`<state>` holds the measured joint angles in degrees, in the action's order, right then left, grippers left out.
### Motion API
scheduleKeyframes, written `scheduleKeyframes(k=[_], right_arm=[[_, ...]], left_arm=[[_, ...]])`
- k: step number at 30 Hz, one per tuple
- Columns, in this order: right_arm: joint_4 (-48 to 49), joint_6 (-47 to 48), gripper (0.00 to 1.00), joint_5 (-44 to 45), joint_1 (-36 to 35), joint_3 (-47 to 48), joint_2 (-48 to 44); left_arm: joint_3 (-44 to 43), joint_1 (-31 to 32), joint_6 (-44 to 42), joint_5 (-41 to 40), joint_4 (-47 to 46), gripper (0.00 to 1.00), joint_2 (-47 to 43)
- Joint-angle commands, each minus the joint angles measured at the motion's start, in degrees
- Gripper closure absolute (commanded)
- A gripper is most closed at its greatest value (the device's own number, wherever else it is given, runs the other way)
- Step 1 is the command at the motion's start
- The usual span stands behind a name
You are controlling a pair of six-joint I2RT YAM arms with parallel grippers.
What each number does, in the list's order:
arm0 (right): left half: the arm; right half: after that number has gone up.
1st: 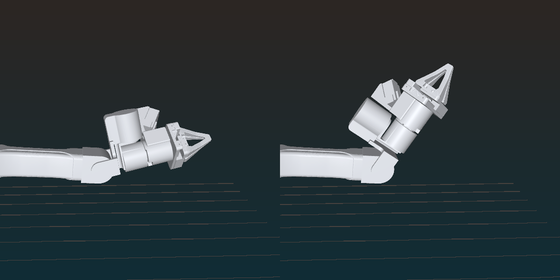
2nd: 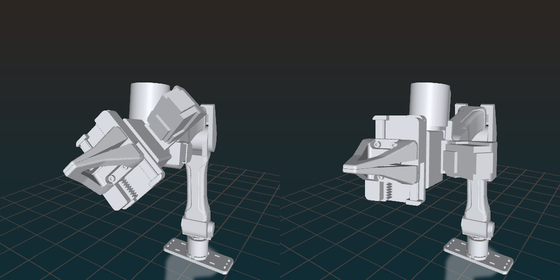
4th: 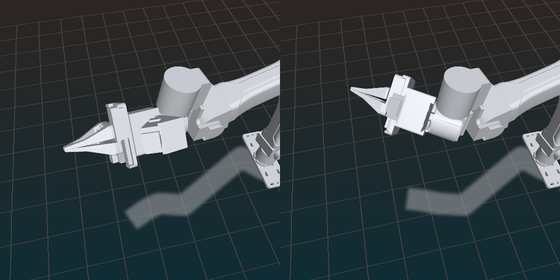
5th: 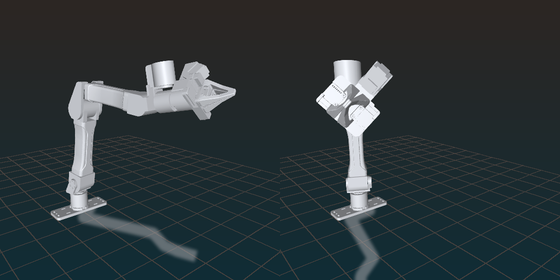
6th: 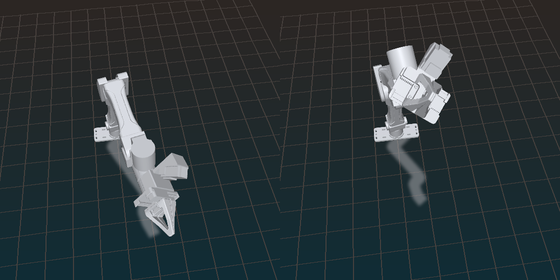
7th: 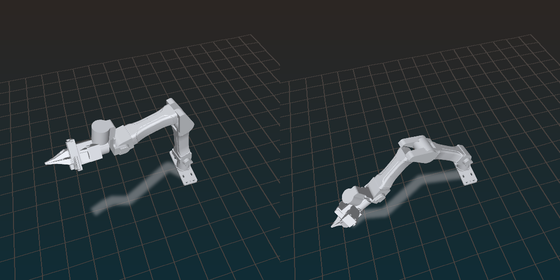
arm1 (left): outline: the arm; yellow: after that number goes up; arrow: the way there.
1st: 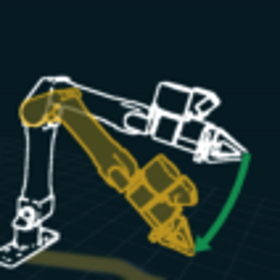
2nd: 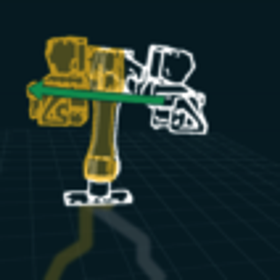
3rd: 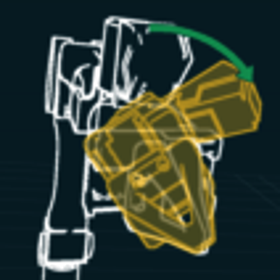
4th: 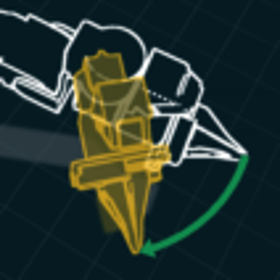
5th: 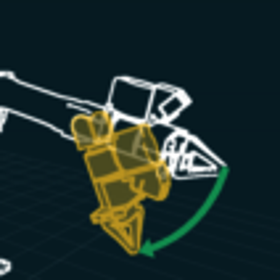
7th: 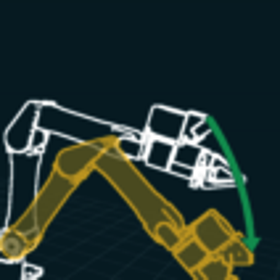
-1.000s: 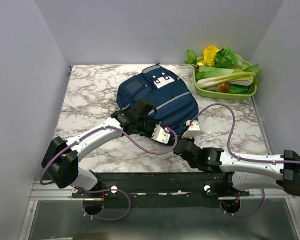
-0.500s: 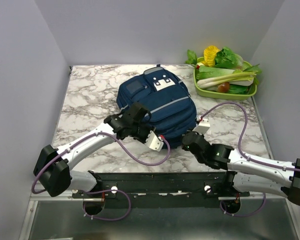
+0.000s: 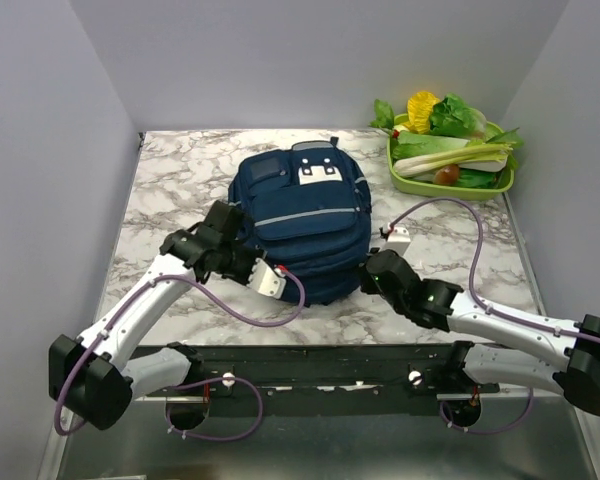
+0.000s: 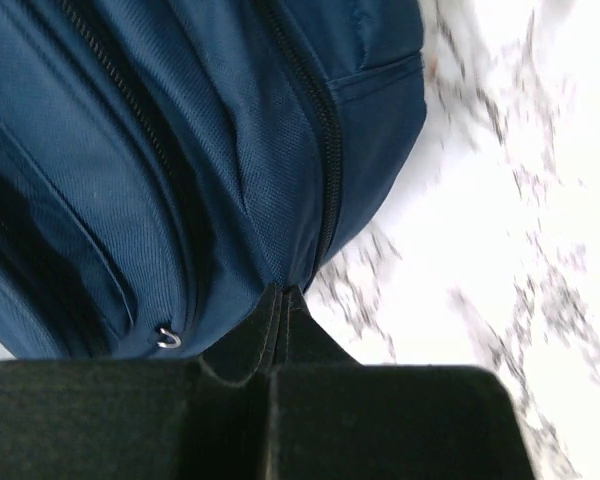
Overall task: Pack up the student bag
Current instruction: Zip the student bag at the center of the board.
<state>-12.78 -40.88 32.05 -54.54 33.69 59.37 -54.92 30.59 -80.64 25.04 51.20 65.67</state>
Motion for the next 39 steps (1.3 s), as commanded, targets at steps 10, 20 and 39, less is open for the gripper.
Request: scheduleKeyframes(k=[10, 20, 39], right_arm=[[11.4, 14.5, 1.00, -7.5, 7.9, 5.9, 9.6], [23.9, 26.8, 0.99, -21.3, 19.4, 10.3, 17.7], [32.5, 22.0, 1.00, -36.1, 19.4, 3.3, 18.1]], left_arm=[[3.2, -26.7, -10.2, -2.6, 16.4, 1.00, -4.6], [4.2, -29.4, -15.3, -1.1, 19.5, 1.00, -7.4], [-17.4, -19.6, 16.9, 25.0, 18.1, 0.38, -3.2]])
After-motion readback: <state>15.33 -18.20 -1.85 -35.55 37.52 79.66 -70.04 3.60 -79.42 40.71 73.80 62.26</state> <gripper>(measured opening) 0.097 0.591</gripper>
